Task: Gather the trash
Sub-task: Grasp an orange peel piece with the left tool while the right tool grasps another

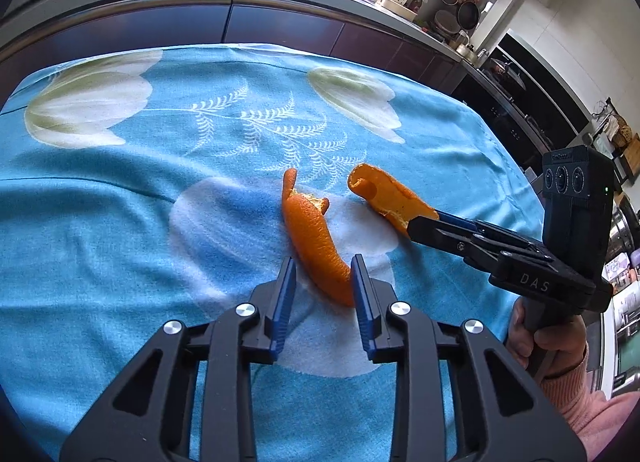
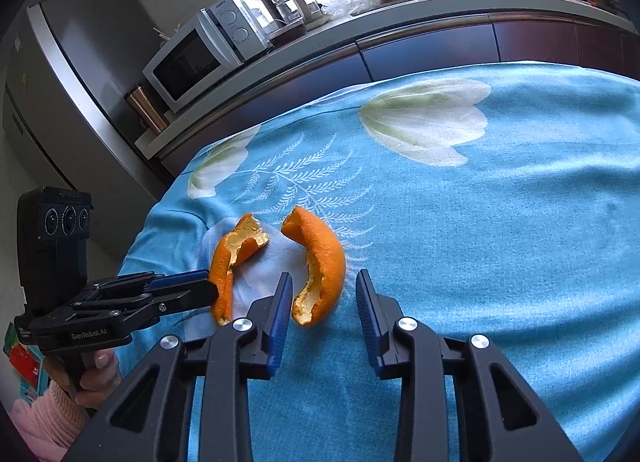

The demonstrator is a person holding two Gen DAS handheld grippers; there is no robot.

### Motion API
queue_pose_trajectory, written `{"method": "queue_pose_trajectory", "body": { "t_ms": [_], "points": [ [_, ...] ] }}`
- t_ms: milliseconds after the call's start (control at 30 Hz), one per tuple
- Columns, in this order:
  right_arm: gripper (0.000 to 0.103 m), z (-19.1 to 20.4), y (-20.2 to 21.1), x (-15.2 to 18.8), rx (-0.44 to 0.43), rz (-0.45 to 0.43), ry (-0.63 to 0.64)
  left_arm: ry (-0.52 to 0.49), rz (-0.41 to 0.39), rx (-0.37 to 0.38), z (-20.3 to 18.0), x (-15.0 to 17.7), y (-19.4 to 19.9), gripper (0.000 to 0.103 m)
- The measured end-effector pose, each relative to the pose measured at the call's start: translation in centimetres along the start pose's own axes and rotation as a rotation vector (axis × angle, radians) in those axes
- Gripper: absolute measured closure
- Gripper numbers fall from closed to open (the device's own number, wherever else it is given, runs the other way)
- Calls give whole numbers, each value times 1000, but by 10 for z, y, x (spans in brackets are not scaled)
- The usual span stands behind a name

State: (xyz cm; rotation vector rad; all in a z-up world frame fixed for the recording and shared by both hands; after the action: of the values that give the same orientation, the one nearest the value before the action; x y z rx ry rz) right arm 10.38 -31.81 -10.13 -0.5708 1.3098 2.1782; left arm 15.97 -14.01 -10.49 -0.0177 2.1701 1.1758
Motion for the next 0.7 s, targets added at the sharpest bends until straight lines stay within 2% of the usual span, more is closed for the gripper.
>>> {"method": "queue_pose_trajectory", "body": {
  "t_ms": [100, 133, 167, 367, 700],
  "points": [
    [84, -1, 0, 0, -1, -5, -8, 5, 4, 7, 1, 1, -2, 72],
    [85, -2, 1, 1, -2, -9, -11, 10, 3, 11, 2, 1, -3, 74],
    [85, -2, 2, 1, -2, -13, -12, 18, 4, 24, 2, 1, -2, 80],
    [87, 0, 5, 2, -20, -30, -20, 27, -7, 31, 3, 5, 3, 82],
    [89, 19, 3, 2, -110, -39, -27, 41, -53, 15, 11, 18, 32, 84]
  ]
}}
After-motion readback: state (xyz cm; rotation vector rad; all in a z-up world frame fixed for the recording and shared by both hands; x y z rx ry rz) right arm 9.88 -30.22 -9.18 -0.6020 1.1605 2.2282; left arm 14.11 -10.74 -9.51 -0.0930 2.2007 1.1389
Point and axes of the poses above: each gripper's, at about its wrist camera, not at the fingertips, and y roughly against the way its jaws point, z to its left, x to its underside, the point moved 3 cm from there along -y, roughly the way its jaws point
